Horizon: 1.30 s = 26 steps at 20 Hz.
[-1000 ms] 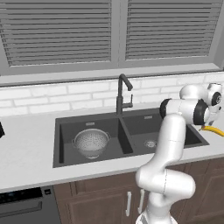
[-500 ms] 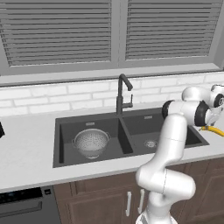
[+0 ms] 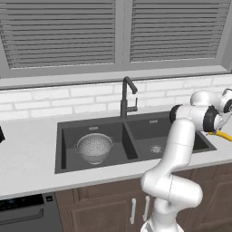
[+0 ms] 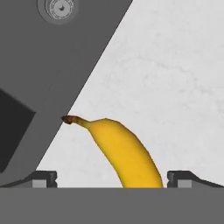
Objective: Put the colander in the sink, put the banana, peach in the colander, and turn on the sink faucet and pour water over the colander.
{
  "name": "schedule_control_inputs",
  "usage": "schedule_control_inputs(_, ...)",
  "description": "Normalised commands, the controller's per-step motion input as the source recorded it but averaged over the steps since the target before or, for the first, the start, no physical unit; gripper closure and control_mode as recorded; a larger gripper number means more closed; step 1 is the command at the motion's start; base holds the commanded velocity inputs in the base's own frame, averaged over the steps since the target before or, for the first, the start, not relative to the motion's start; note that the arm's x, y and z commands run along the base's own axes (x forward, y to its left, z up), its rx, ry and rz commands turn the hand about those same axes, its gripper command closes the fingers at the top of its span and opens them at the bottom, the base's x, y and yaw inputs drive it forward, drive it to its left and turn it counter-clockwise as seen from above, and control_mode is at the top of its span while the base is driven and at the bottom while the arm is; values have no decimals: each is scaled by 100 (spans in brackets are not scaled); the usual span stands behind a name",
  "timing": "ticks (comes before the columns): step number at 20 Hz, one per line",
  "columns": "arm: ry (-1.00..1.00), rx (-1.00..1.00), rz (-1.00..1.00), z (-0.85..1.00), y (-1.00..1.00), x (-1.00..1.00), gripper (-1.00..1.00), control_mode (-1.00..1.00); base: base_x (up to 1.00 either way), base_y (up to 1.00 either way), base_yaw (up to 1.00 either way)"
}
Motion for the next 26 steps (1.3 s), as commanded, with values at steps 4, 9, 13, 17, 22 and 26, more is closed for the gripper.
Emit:
schedule_control_inputs(4,-2,0,0,-40,0,5,-100,-100,0,0,0)
schedule_control_inputs(9,0,0,0,-39,0,9,-100,-100,0,0,0)
schedule_control_inputs(13,0,0,0,-34,0,4,-100,-100,0,0,0)
schedule_control_inputs(17,0,0,0,-3,0,0,100,-100,0,0,0)
schedule_control_inputs(22,0,0,0,0,0,0,100,-100,0,0,0)
schedule_control_inputs(26,-1,0,0,0,0,-11,100,-100,0,0,0)
